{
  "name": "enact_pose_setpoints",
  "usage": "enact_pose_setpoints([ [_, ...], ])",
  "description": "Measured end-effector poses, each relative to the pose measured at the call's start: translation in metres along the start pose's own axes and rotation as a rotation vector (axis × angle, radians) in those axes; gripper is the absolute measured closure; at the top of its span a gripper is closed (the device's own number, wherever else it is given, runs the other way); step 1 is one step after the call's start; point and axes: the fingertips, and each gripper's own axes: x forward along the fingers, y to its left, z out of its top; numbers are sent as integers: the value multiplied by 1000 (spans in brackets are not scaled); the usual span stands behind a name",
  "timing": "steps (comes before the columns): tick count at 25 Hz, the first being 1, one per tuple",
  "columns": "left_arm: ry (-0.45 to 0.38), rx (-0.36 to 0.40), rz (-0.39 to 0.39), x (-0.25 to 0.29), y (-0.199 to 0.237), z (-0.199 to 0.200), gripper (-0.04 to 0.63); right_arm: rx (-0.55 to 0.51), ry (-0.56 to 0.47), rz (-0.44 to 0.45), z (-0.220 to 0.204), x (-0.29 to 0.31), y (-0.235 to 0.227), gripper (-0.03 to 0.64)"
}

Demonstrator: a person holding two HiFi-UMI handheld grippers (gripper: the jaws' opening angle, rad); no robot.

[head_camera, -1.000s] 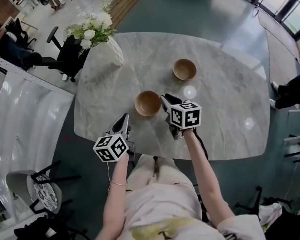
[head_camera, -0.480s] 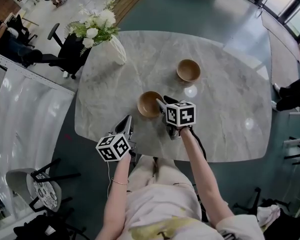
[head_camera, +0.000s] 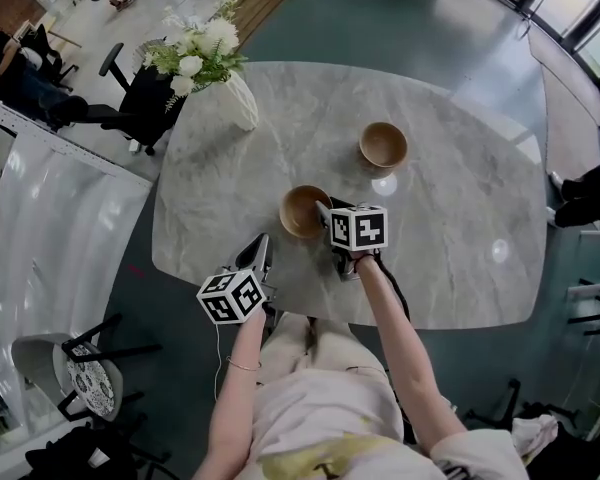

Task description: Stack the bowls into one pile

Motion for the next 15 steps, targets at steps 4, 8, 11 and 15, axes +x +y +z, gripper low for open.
enact_pose_setpoints([
  [4, -3, -2, 1, 1, 2, 2, 595, 4, 3, -21, 1, 0, -2, 549],
  [8, -10, 1, -5, 2, 0, 7, 595, -14, -8, -22, 7, -2, -3, 583],
  [11, -18, 7, -15, 6, -3, 14, 595, 0, -26, -19, 13, -6, -5, 583],
  [15, -30, 21, -38, 12, -11, 25, 595, 40, -70, -5, 27, -16, -9, 583],
])
